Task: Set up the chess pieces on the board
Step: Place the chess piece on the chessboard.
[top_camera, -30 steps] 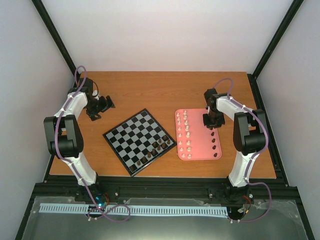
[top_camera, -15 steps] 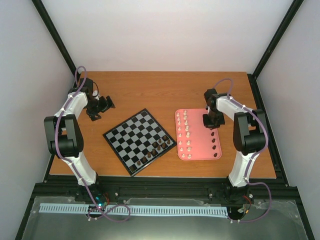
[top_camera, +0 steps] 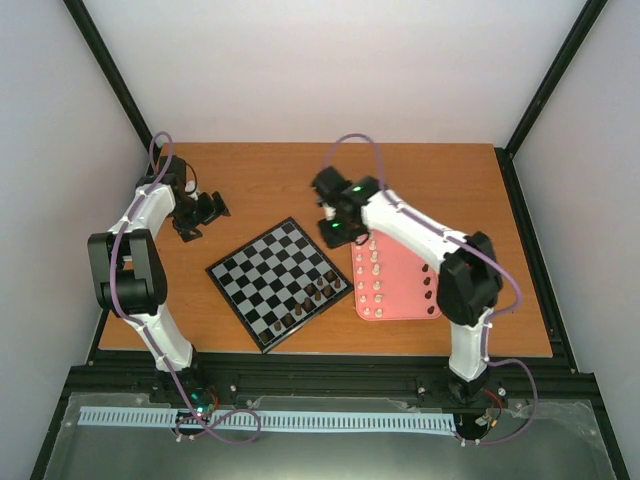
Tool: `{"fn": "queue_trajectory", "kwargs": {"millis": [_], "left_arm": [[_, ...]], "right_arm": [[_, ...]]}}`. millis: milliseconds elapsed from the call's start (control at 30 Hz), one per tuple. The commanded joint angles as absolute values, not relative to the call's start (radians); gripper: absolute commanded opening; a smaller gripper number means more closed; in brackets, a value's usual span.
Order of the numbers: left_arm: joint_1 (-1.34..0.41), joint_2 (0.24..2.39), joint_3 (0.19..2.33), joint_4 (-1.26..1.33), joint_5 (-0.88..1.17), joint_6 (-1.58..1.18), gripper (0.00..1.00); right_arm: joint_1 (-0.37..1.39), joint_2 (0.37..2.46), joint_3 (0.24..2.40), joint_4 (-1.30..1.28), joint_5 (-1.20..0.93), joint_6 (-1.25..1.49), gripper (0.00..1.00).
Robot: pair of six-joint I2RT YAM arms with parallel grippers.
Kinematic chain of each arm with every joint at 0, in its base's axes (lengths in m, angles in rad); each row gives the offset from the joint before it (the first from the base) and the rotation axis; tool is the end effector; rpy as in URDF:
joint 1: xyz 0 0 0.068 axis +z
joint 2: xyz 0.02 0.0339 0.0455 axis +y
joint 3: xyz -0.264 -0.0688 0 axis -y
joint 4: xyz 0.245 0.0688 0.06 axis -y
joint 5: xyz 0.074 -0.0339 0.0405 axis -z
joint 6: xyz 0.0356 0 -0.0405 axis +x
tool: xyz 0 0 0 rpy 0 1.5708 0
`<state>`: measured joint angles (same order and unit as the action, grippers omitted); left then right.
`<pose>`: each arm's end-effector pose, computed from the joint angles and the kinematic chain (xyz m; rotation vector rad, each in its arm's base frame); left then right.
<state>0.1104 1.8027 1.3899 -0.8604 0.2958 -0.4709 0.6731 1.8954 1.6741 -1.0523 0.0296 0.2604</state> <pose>0.3598 0.0294 0.2238 -0.7588 2.7597 -0.4963 0.3044 0.2414 0.2637 -0.5796 2.7996 0.1548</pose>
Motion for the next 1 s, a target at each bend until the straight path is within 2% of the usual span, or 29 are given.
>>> {"fn": "queue_trajectory", "kwargs": {"millis": [0, 333, 967], "left_arm": [[0.105, 1.762, 1.393, -0.852, 0.295, -0.462, 1.0], [0.105, 1.743, 1.39, -0.847, 0.299, -0.468, 1.0], [0.105, 1.727, 1.377, -0.834, 0.305, -0.471, 1.0]], "right_arm": [[0.829, 2.015, 1.811, -1.126, 0.008, 0.295, 0.03], [1.027, 2.127, 1.914, -1.194, -0.001, 0.292, 0.03], [1.039, 2.18, 1.83, -1.162, -0.07, 0.288, 0.03]]}}
